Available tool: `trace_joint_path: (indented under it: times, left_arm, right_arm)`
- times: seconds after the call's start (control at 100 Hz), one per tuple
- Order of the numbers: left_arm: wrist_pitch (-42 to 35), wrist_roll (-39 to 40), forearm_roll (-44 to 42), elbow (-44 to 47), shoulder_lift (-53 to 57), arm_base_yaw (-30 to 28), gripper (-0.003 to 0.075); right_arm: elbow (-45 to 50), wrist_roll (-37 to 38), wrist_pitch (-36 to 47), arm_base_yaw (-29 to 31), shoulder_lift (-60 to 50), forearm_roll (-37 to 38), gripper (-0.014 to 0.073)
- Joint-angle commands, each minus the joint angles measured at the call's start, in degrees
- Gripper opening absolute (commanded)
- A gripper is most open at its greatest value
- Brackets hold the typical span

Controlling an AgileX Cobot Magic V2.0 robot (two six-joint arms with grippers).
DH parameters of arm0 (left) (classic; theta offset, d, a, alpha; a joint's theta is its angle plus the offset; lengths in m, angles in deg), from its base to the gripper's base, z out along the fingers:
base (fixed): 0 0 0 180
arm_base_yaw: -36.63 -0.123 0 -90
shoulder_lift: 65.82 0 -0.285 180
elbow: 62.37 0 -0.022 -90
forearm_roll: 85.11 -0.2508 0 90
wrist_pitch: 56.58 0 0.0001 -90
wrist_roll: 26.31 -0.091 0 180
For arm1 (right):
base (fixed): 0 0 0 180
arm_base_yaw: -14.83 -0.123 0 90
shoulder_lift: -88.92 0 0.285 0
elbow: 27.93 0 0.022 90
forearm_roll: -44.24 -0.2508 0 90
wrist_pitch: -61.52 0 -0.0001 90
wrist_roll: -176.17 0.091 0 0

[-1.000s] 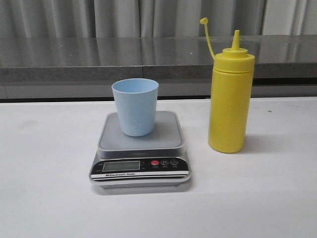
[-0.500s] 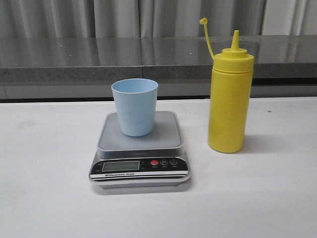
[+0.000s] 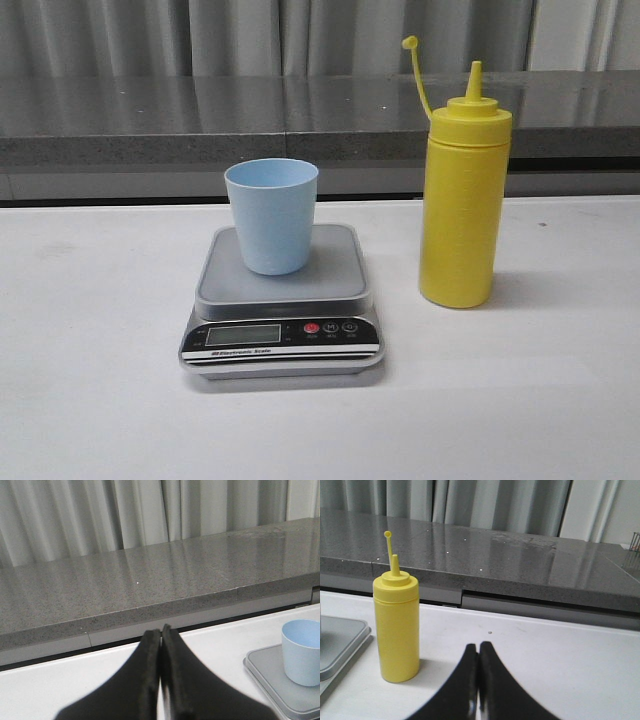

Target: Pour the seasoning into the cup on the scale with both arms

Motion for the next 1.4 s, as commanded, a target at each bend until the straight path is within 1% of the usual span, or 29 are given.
trace_joint_path:
  times: [0.0,0.07,0.18,0.3,0.45,0.59,1.39]
  left_arm:
    - [-4.70,0.34,-0.03,-1.46,-0.31,-0.14,-0.0018]
    - [-4.70,0.34,-0.03,-1.46,-0.31,-0.14,-0.0018]
    - [-4.70,0.34,-0.03,-1.46,-0.31,-0.14,-0.0018]
    - [-4.70,0.34,-0.03,-1.46,-0.31,-0.14,-0.0018]
    - [-4.70,0.34,-0.03,-1.46,-0.31,-0.14,-0.0018]
    - [-4.70,0.34,-0.03,-1.46,-0.31,-0.14,-0.0018]
    - [-4.70,0.34,-0.03,-1.46,-0.31,-0.14,-0.0018]
  right_arm:
    - [0.75,-0.43,4.35,2.58,-2.60,-2.14,-0.0120]
    - [1.99,-0.43,4.84,5.01,-2.33,-3.39,-0.0120]
    - [3.73,-0.43,5.75,7.07,-2.33,-4.34,-0.0120]
    - [6.31,-0.46,7.88,7.33,-2.33,-4.36,-0.0120]
    - [10.11,-3.61,11.60,7.33,-2.33,-4.36,-0.0120]
    - [10.03,-5.26,10.81,7.33,-2.33,-3.45,-0.0120]
    - [10.03,-5.26,10.79,7.33,-2.33,-3.04,-0.0120]
